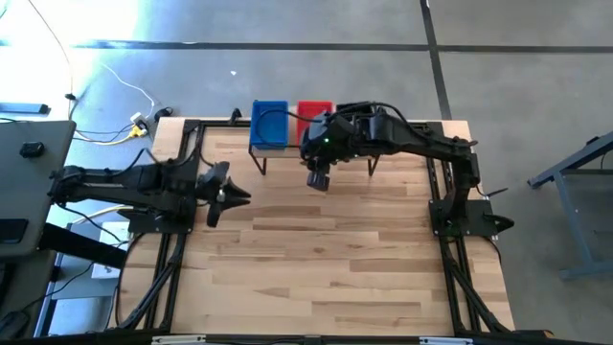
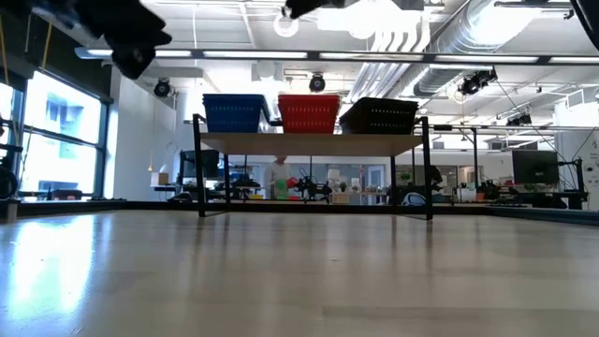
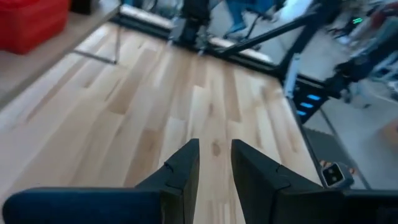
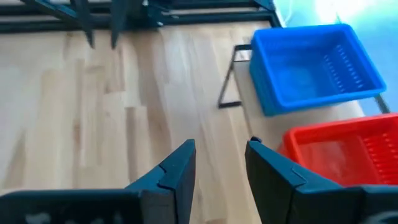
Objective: Stack baskets on shelf by color
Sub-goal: Return to Home Position
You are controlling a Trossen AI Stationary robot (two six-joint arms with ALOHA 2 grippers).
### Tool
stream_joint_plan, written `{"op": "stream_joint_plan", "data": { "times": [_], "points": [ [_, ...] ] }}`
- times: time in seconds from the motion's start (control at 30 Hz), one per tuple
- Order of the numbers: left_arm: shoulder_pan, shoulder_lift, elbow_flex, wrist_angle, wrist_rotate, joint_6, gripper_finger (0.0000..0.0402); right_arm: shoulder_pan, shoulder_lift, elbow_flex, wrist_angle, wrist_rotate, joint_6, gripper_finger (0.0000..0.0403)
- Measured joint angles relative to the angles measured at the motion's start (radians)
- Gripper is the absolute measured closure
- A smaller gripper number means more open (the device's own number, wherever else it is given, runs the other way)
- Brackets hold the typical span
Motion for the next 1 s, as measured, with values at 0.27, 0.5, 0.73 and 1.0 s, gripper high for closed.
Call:
{"op": "stream_joint_plan", "data": {
  "times": [0.27, 0.5, 0.73, 1.0],
  "points": [
    [-0.047, -0.213, -0.277, 0.296, 0.066, 0.028, 0.0319, 0.028, -0.018, 0.122, -0.044, -0.005, 0.077, 0.0277],
    [-0.048, -0.35, -0.419, 0.357, 0.069, 0.035, 0.0319, 0.028, -0.11, 0.142, -0.059, -0.004, 0.078, 0.0277],
    [-0.046, -0.403, -0.542, 0.487, 0.07, 0.002, 0.0319, 0.028, -0.256, 0.142, -0.13, 0.077, 0.079, 0.0277],
    [-0.03, -0.383, -0.556, 0.475, 0.061, 0.049, 0.0319, 0.055, -0.442, 0.143, -0.302, 0.147, 0.087, 0.0277]
  ]
}}
